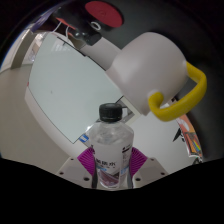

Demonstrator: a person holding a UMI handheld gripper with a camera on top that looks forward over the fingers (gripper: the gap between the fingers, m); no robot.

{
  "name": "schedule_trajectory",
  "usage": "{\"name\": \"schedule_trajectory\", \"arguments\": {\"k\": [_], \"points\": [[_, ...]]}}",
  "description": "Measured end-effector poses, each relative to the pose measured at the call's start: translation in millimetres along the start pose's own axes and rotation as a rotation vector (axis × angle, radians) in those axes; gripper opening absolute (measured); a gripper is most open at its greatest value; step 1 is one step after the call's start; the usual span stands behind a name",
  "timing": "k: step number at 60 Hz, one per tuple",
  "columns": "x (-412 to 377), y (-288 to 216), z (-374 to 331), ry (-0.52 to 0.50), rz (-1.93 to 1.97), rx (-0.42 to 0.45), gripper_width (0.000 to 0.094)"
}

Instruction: Pour water

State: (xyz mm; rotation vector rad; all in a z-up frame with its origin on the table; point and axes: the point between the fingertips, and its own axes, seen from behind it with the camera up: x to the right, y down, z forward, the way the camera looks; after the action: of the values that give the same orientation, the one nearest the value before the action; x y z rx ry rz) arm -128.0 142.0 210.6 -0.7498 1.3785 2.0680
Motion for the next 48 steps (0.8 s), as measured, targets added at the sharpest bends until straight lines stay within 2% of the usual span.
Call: {"name": "schedule_trajectory", "arguments": {"k": [8, 15, 26, 30, 35, 37, 38, 41, 44, 45, 48], "points": [[5.9, -1.7, 11.1, 0.028, -0.003, -0.026, 0.0391], [-6.4, 22.7, 13.1, 0.056, -0.088, -0.1, 0.0387], [-61.7, 65.7, 14.0, 0.109, -0.679, -0.268, 0.0387], [-85.4, 63.7, 34.9, 0.14, -1.007, -0.266, 0.0387], [-120.2, 37.3, 39.8, 0.178, -1.406, -0.232, 0.0387], [-150.2, 21.2, 20.2, 0.191, -1.553, -0.206, 0.0385], [-142.8, 18.8, 41.5, 0.215, -1.625, -0.199, 0.0387], [-154.6, -6.6, 46.3, 0.262, -1.817, -0.173, 0.0384], [-158.4, -34.5, 45.7, 0.32, -1.969, -0.152, 0.0385], [-173.0, -51.0, 26.2, 0.338, -2.012, -0.151, 0.0387], [-151.9, -73.5, 25.1, 0.428, -2.114, -0.129, 0.0386]]}}
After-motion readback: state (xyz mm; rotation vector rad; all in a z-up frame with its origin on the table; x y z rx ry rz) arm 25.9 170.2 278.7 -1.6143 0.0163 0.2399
